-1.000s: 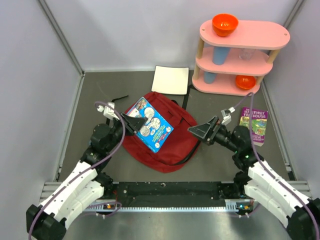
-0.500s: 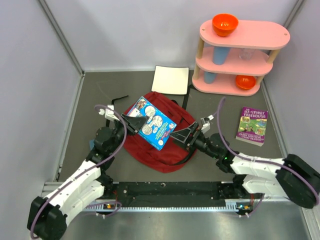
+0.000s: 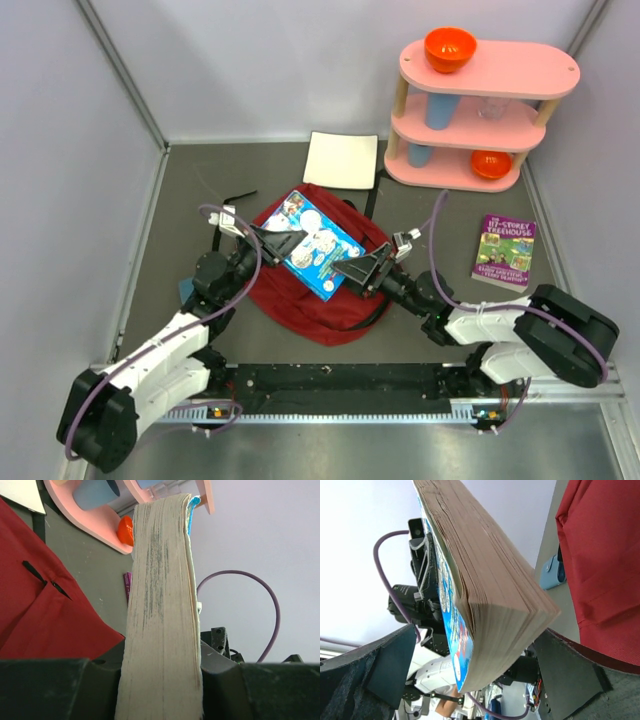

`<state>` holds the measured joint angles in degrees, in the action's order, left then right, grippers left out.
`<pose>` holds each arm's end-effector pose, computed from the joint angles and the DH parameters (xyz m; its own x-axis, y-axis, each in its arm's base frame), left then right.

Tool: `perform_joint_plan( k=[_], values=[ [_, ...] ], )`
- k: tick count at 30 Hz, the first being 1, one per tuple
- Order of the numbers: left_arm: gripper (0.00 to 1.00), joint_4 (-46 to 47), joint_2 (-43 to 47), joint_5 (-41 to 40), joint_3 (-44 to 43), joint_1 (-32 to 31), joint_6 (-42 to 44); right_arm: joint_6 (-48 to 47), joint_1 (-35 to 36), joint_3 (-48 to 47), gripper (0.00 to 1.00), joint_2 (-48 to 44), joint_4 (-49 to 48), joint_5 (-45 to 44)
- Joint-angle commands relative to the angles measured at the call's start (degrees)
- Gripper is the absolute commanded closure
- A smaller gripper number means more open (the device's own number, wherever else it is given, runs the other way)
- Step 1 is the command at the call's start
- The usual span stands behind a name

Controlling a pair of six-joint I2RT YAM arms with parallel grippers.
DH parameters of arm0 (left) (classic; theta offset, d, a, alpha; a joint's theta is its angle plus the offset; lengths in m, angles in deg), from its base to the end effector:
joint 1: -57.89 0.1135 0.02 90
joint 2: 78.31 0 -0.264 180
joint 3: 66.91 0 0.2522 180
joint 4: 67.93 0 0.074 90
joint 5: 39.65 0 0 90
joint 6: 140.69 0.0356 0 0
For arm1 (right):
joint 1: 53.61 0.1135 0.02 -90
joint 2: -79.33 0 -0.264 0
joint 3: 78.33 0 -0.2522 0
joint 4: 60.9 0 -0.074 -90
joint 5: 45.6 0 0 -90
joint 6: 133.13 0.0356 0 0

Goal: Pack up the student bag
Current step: Pick up the book from the center of the board.

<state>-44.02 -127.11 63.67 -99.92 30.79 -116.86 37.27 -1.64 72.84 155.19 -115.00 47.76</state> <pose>0.1711 -0.0967 0.2589 -0.5404 -0.7234 -0.4297 0.3762 0.2492 -0.8924 0.1438 0.1873 0.1984 -0.7980 0.5774 -0.1726 -0.2119 -0.0007 0.9773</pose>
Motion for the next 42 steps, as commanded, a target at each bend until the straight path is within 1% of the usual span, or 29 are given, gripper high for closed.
perform_joint_plan(
  k=[1,2,3,6,8,9,11,14,15,17,19,20,21,22,24,27,28,29,30,31,32,33,34,35,36,37,38,40,42],
  values=[
    [1.0,11.9,-0.8,2.9,-0.1,-0.2,-3.0,-2.5,1.1,-1.5,0.02,-0.3,-11.1,-0.3],
    [1.0,11.9,-0.6,2.9,0.1,-0.2,-3.7,-3.0,1.0,-1.2,0.05,-0.4,-11.9,-0.7],
    [1.0,11.8,-0.6,2.9,0.2,-0.2,-4.1,-3.6,1.1,-0.6,0.12,-0.8,-12.6,-0.8],
    [1.0,11.6,-0.6,2.4,0.2,-1.5,-3.9,-4.0,1.1,-0.6,0.21,-1.8,-11.6,-1.2],
    [1.0,10.8,-0.9,1.0,0.1,-2.6,-3.4,-3.9,1.1,-1.0,0.23,-1.7,-11.3,-0.5],
    [1.0,10.9,-1.0,0.8,0.1,-2.9,-3.3,-3.8,1.1,-0.8,0.3,-1.5,-12.1,-0.6],
    [1.0,11.9,-1.7,1.2,0.1,-3.3,-3.3,-4.1,1.1,-0.1,0.38,-0.9,-15.9,-1.4],
    [1.0,12.1,-2.1,0.9,-0.1,-3.8,-3.2,-3.4,1.1,1.7,0.58,-0.2,-19.0,-2.7],
    [1.0,11.8,-2.3,0.9,-0.3,-3.8,-3.0,-3.6,1.0,1.7,0.6,-0.2,-19.1,-2.7],
    [1.0,11.5,-2.6,0.9,-0.4,-3.9,-2.9,-3.3,1.0,1.4,0.51,-0.1,-19.1,-2.2],
    [1.0,11.6,-3.1,1.1,-0.6,-4.0,-2.9,-3.7,1.1,1.4,0.52,-0.3,-19.4,-2.2],
    [1.0,11.5,-3.2,1.3,-0.8,-4.0,-2.7,-3.8,1.1,1.6,0.57,-0.7,-19.4,-2.6],
    [1.0,11.1,-3.3,1.4,-1.1,-4.0,-2.6,-3.9,1.1,2.3,0.74,-1.1,-19.3,-3.0],
    [1.0,10.4,-3.3,1.4,-1.2,-4.0,-2.4,-4.1,1.1,2.8,0.81,-1.5,-19.2,-3.2],
    [1.0,6.7,-2.9,1.4,-2.3,-4.0,-1.4,-4.8,1.0,4.1,1.0,-3.1,-19.1,-5.2],
    [0.99,2.1,-2.4,1.5,-3.7,-3.9,1.5,-6.2,1.0,5.2,1.0,-6.1,-17.1,-6.6],
    [0.9,0.5,-2.2,1.4,-4.2,-3.9,2.5,-6.8,1.1,5.3,1.0,-7.4,-14.3,-7.0],
    [0.62,-1.7,-1.9,1.3,-4.8,-3.9,4.8,-7.7,1.1,5.2,1.0,-8.8,-11.5,-7.5],
    [0.51,-3.7,-1.4,1.4,-6.4,-3.9,5.9,-9.5,1.1,5.1,1.0,-12.9,-8.0,-7.9],
    [0.41,-8.4,-1.0,1.0,-7.3,-3.9,7.3,-10.6,1.1,4.5,1.0,-15.4,2.3,-9.1],
    [0.24,-10.7,-0.7,0.9,-8.2,-4.0,10.2,-11.6,1.1,3.0,1.0,-18.0,8.6,-10.0],
    [0.18,-12.8,-0.3,0.7,-10.1,-4.0,11.8,-13.6,1.1,1.9,1.0,-24.2,15.1,-11.1],
    [0.11,-18.0,0.1,0.1,-11.1,-4.0,13.1,-14.9,1.0,0.7,1.0,-27.0,23.0,-14.0],
    [0.06,-19.8,0.3,-0.7,-11.9,-4.0,15.6,-16.2,1.1,-1.6,1.0,-30.0,34.8,-15.8],
    [0.01,-21.7,0.6,-1.4,-12.9,-4.0,16.9,-18.2,1.1,-2.4,1.0,-32.5,40.7,-17.9],
    [0.01,-23.2,0.8,-1.9,-13.4,-4.1,18.0,-18.6,1.1,-2.9,1.0,-37.2,45.0,-21.9],
    [0.01,-25.7,0.9,-3.1,-13.8,-4.1,19.7,-19.1,1.1,-3.0,1.0,-39.2,51.4,-23.6],
    [0.01,-26.9,1.1,-3.7,-14.1,-4.2,21.1,-20.5,1.1,-2.9,1.0,-42.9,56.1,-28.2],
    [0.01,-30.0,0.5,-6.5,-15.3,-5.2,23.4,-20.7,1.0,-3.0,1.0,-47.3,62.7,-30.9]
  ],
)
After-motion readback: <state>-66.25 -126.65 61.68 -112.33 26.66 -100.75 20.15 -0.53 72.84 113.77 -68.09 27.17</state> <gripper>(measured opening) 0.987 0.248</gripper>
